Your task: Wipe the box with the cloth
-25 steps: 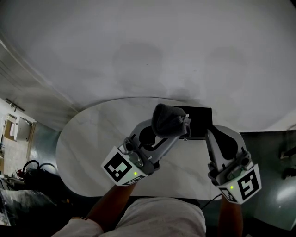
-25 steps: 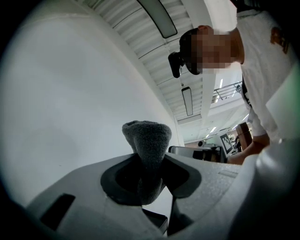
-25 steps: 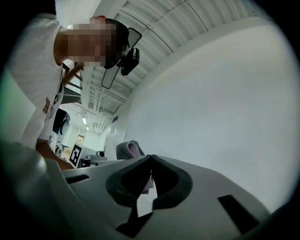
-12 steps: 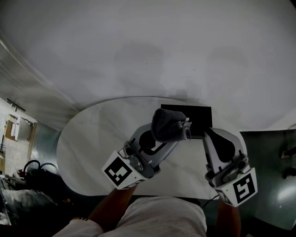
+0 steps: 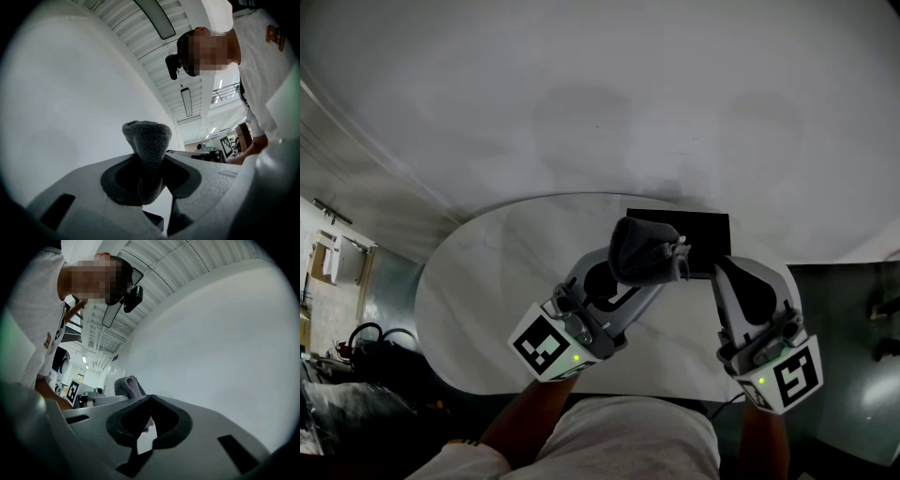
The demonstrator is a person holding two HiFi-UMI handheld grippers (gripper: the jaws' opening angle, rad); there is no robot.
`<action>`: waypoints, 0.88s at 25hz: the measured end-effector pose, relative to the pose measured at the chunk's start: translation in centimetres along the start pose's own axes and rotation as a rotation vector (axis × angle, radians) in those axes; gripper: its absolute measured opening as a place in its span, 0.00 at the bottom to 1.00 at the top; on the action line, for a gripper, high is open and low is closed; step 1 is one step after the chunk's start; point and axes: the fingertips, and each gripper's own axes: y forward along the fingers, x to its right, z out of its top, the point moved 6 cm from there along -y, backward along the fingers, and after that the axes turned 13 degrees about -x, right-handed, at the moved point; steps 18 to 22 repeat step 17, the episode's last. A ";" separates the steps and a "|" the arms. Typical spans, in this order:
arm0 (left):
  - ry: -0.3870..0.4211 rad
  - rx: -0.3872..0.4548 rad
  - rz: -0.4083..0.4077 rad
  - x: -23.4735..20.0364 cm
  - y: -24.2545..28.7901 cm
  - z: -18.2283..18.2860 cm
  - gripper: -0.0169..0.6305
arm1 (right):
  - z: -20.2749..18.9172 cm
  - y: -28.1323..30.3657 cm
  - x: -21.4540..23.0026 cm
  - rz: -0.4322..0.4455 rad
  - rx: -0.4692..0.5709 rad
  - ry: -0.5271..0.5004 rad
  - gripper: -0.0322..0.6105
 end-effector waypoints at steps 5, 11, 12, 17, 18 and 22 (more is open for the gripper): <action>-0.001 -0.002 -0.005 -0.1 0.0 -0.2 0.21 | -0.2 0.1 -0.1 -0.001 -0.013 0.000 0.07; -0.001 -0.003 -0.013 -0.1 0.2 -0.1 0.21 | -0.4 0.1 0.0 -0.002 -0.021 -0.002 0.07; -0.002 -0.005 -0.015 -0.1 0.2 -0.1 0.21 | -0.4 0.2 0.0 -0.001 -0.021 0.000 0.07; 0.012 0.016 -0.014 -0.2 0.3 0.2 0.21 | -0.4 0.2 -0.1 -0.002 -0.027 0.003 0.07; 0.012 0.016 -0.014 -0.2 0.3 0.2 0.21 | -0.4 0.2 -0.1 -0.002 -0.027 0.003 0.07; 0.012 0.016 -0.014 -0.2 0.3 0.2 0.21 | -0.4 0.2 -0.1 -0.002 -0.027 0.003 0.07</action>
